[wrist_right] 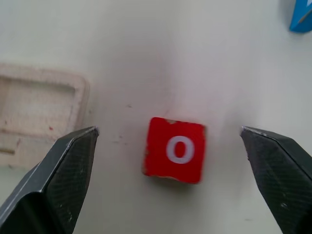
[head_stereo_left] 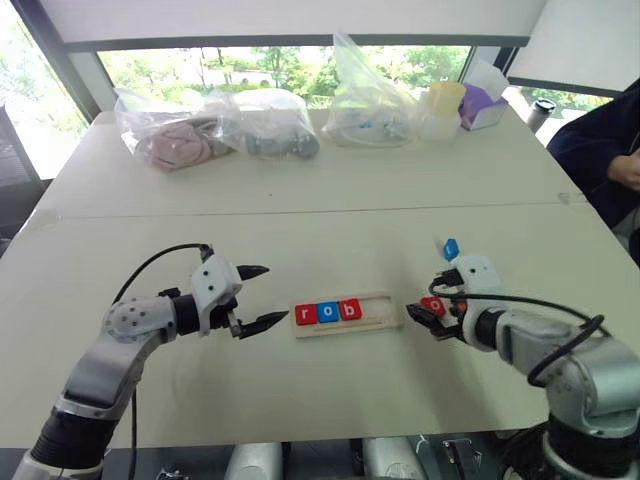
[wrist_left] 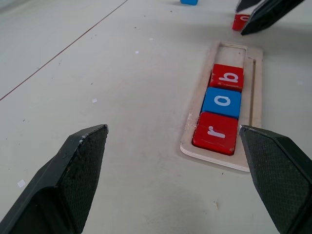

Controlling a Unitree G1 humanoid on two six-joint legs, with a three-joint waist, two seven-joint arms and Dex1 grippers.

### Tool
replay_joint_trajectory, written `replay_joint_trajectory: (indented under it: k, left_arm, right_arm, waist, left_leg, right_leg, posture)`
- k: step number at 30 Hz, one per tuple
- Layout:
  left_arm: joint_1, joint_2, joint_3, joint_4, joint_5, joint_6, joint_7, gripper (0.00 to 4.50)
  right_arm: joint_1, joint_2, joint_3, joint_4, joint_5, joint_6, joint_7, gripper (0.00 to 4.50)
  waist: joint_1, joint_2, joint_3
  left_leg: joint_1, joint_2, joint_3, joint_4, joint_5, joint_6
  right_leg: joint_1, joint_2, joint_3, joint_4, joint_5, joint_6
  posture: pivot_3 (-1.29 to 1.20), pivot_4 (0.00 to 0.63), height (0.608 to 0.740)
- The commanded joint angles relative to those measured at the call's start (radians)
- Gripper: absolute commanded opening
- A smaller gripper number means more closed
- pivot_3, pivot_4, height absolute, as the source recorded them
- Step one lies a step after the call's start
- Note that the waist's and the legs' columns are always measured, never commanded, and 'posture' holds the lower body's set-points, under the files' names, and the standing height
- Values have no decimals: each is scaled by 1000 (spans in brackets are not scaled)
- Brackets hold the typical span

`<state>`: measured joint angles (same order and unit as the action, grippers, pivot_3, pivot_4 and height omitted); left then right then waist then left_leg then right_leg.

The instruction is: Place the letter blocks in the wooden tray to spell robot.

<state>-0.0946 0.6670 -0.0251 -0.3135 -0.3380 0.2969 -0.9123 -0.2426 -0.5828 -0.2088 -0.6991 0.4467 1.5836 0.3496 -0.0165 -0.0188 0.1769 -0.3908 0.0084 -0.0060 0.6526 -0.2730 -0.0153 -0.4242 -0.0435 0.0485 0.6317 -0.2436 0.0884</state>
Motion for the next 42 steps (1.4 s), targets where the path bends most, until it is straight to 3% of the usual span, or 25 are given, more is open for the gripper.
replay_joint_trajectory:
  k: [1,4,9,13,23,26,30,31,42]
  left_arm:
    - [-11,-1,3,-14,0,-11,2,4500]
    - [-10,-3,4,-19,-1,-7,5,4500]
    - [-9,-3,5,-25,-2,-2,8,4500]
    - [-9,-1,9,-32,-4,3,11,4500]
    - [24,14,34,-65,-13,19,16,4500]
    - [31,14,40,-69,-15,21,20,4500]
    - [37,14,42,-73,-16,20,24,4500]
    - [39,14,43,-75,-16,20,25,4500]
    - [39,11,37,-70,-13,14,27,4500]
  right_arm:
    - [10,-181,46,49,50,-216,219,4469]
    - [74,-351,107,147,-18,-586,447,4469]
    - [111,-454,163,374,-55,-964,749,4469]
    - [44,-440,256,618,-146,-1207,877,4469]
    - [-103,-327,354,910,-262,-1414,937,4469]
    - [-107,-322,362,939,-275,-1451,955,3576]
    - [-116,-318,360,948,-288,-1491,962,1459]
    - [-119,-317,358,937,-285,-1489,964,1129]
    - [-182,-245,408,659,-233,-1337,988,1141]
  waist:
    - [1,0,0]
    - [3,-1,0]
    - [-2,-1,0]
    - [0,-1,1]
    - [2,-1,1]
    - [2,-1,0]
    - [4,-1,0]
    - [3,-1,0]
    - [3,0,1]
  left_leg:
    - [0,0,0,0,0,0]
    - [0,0,0,-2,0,0]
    - [0,-1,1,-1,0,0]
    - [1,0,1,1,0,0]
    - [1,1,1,1,0,0]
    - [2,1,1,2,0,0]
    - [2,1,1,2,0,0]
    - [2,1,1,2,0,0]
    - [2,1,-1,2,0,0]
  right_leg:
    - [0,0,0,0,0,0]
    - [0,1,-1,-1,-1,1]
    - [0,1,-1,-1,1,4]
    - [1,1,-1,0,1,4]
    - [1,1,0,0,1,4]
    - [3,1,0,0,1,3]
    - [4,1,0,0,0,2]
    - [4,1,0,0,1,2]
    - [3,1,0,1,1,3]
  posture:
    - [0,150,740]
    - [0,150,740]
    - [0,150,740]
    - [0,150,740]
    - [0,150,740]
    - [0,150,740]
    - [0,150,740]
    - [0,150,740]
    - [0,150,740]
